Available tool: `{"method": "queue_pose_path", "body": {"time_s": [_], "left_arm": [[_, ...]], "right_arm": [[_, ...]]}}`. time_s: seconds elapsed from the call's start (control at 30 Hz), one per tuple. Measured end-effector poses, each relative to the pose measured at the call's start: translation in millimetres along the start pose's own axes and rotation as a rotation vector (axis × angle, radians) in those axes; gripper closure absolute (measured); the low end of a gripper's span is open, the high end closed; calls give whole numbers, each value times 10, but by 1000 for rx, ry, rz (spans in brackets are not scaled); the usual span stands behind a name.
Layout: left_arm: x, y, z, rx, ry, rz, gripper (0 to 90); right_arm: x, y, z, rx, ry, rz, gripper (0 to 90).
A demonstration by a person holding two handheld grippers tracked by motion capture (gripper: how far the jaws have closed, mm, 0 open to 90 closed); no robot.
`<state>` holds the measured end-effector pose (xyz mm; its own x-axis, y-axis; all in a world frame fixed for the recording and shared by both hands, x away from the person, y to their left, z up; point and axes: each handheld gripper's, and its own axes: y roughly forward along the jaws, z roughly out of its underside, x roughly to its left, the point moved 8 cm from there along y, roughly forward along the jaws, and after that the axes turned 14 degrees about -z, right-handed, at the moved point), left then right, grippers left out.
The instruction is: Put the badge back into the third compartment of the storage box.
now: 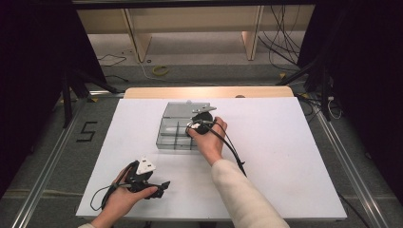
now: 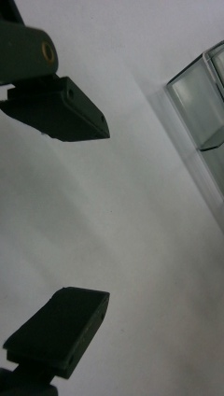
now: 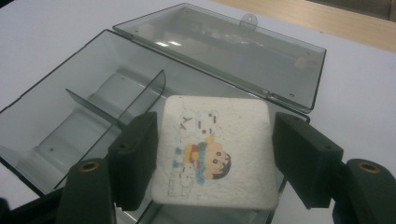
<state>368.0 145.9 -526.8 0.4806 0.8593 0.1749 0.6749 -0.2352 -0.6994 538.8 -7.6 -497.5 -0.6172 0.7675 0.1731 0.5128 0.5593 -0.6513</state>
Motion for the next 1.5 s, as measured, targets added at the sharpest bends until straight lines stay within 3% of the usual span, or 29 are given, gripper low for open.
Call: {"method": "queue_pose_path", "body": {"time_s": [0.17,0.3,0.47,0.57,0.6,0.7,0.77,0.97,1.17,1.37,1.5], "left_arm": [[5,-1,-1,0,6,-2,174],[2,-1,-1,0,0,0,174],[1,1,0,0,1,0,174],[0,-1,-3,-1,1,-1,174],[0,-1,-3,-1,2,-2,174],[0,2,-1,0,2,-1,174],[-1,0,-2,0,1,-2,174],[5,-2,0,-1,5,-2,174],[-1,-1,0,0,4,-1,175],[5,0,0,1,5,-2,174],[3,-1,0,1,4,0,175]], "right_arm": [[-47,27,5,10,8,7,316],[-65,12,-44,-25,1,13,289],[-64,-45,-54,-27,-17,28,357],[-41,-68,-59,-30,-27,18,486],[-30,-76,-54,-25,-34,20,572],[47,-61,-26,-1,-49,-35,804],[113,-25,17,28,-60,-79,895],[246,81,138,102,-89,-134,900],[267,119,224,158,-120,-129,900],[241,158,222,154,-120,-113,900],[163,186,191,129,-89,-103,900]]}}
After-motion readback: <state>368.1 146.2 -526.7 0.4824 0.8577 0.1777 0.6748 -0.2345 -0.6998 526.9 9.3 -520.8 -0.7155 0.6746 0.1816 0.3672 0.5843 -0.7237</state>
